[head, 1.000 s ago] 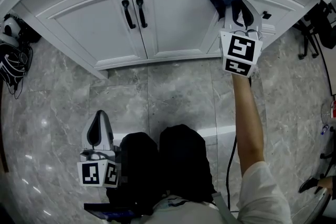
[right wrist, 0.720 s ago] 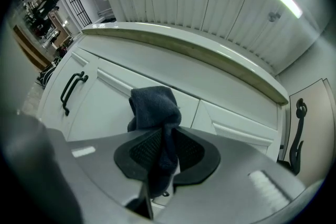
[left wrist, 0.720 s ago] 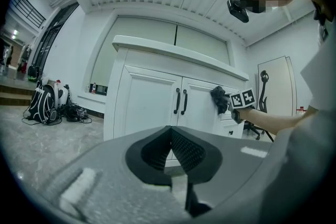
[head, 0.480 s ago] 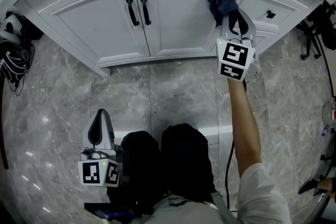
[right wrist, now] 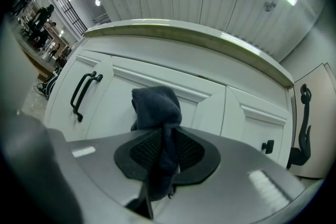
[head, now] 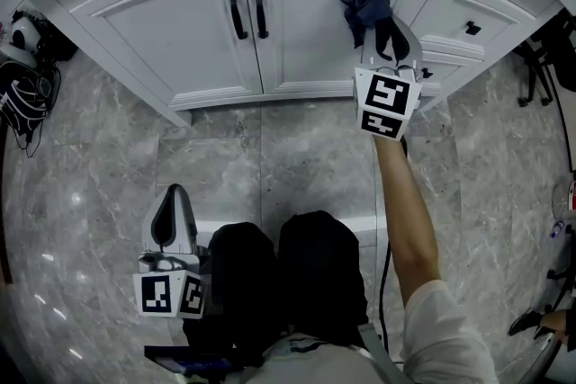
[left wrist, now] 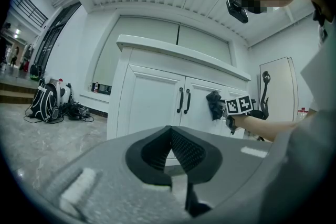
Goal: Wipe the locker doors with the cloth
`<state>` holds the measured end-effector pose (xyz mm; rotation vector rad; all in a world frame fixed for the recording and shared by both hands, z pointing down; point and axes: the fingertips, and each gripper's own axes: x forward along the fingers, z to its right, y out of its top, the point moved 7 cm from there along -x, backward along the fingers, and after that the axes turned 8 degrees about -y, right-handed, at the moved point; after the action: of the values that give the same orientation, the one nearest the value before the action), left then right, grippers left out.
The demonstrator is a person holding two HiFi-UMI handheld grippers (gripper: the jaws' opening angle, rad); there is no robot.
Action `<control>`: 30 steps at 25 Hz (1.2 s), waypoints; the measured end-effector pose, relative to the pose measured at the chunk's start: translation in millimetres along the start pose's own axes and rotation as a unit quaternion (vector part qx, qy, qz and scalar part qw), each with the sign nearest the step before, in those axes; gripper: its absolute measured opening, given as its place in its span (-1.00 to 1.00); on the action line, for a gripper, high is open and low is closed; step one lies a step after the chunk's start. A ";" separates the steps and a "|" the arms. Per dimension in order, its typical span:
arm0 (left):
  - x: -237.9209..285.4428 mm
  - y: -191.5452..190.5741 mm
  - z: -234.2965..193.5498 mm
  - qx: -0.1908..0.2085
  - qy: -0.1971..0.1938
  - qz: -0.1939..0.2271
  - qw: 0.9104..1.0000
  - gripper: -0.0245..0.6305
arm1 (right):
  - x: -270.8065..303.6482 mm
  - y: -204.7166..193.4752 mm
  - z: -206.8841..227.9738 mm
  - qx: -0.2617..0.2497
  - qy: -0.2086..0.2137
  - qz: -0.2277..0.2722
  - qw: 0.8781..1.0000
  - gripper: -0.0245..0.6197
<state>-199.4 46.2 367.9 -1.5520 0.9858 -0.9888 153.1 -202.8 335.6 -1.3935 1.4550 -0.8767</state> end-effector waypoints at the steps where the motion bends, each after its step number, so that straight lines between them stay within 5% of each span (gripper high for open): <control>1: 0.3 -0.5 -0.3 0.000 0.000 0.000 1.000 -0.92 | 0.1 1.4 -5.3 0.001 0.005 0.001 1.000 -0.71; 17: -6.5 -2.6 -8.8 -0.004 0.003 0.001 1.000 -0.92 | -7.3 27.5 -106.3 0.033 0.089 0.020 0.995 -0.71; 30: -8.7 -6.0 -11.4 -0.002 0.008 -0.004 1.000 -0.92 | -16.8 -14.7 -138.9 0.024 0.115 -0.013 0.993 -0.71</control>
<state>-212.3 51.8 374.5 -1.5546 0.9955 -1.0067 27.0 -200.9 398.0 -1.3117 1.5789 -1.1104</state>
